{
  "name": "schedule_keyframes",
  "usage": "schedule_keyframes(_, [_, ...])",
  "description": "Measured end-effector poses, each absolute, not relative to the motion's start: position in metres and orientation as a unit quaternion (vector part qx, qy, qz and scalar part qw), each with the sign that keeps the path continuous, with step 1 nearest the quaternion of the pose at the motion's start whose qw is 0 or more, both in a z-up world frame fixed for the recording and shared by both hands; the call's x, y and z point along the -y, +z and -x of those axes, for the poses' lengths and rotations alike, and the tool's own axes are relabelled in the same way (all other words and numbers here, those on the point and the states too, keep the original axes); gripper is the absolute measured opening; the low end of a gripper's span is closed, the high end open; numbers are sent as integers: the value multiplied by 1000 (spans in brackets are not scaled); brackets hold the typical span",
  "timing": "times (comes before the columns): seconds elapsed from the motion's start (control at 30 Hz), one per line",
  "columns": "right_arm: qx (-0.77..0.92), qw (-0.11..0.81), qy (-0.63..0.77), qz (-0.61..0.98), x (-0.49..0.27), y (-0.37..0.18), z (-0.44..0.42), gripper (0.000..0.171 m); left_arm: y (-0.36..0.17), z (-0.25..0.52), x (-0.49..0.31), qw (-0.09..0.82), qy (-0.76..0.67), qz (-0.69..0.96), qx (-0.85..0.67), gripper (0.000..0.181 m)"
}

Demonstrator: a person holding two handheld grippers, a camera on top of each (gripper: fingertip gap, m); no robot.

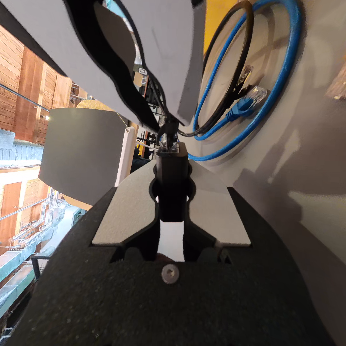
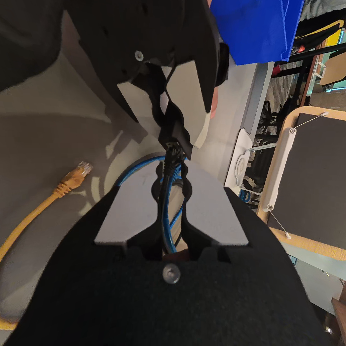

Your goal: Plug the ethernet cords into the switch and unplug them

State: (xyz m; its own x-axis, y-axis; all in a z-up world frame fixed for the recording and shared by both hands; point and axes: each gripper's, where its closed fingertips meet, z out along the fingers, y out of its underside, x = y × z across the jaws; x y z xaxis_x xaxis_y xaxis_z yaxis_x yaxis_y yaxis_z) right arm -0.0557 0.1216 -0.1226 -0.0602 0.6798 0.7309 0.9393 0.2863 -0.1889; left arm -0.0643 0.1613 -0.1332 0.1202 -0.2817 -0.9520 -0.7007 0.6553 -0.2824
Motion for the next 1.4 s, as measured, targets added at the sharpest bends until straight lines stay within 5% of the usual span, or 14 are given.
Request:
schedule_keyframes(0.9, [759,359,-201,504,-121,-127,64,13,-132,62,-162,645,169,377,-643,25])
schedule_keyframes(1.4, [535,382,15,754,-111,-119,53,16,-122,66,-165,663,207,354,-626,25])
